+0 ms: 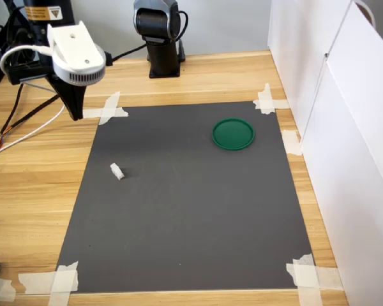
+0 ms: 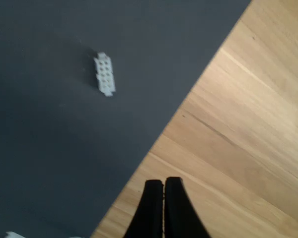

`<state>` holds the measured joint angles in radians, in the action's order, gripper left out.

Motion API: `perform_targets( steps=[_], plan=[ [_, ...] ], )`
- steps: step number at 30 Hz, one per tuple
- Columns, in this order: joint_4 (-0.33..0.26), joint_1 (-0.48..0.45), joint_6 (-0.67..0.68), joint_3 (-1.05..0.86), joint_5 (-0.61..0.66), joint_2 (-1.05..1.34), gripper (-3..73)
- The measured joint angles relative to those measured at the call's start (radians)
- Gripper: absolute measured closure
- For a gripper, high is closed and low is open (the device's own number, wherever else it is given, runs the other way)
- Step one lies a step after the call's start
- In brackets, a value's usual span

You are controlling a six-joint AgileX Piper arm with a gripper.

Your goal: Grasp a white terminal and put it in the green lid.

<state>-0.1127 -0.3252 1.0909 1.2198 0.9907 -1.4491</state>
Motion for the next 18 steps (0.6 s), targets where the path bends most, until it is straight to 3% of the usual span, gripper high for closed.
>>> perform_targets(
  steps=[4, 12, 15, 18],
  plan=[
    [-0.061, 0.000, 0.000, 0.025, 0.051, -0.004, 71.7],
    [-0.076, 0.000, 0.000, 0.025, 0.043, -0.005, 68.8],
    [-0.075, 0.000, 0.010, 0.022, 0.030, -0.006, 61.4],
    [-0.056, 0.000, 0.021, 0.000, 0.018, -0.017, 47.3]
  ],
)
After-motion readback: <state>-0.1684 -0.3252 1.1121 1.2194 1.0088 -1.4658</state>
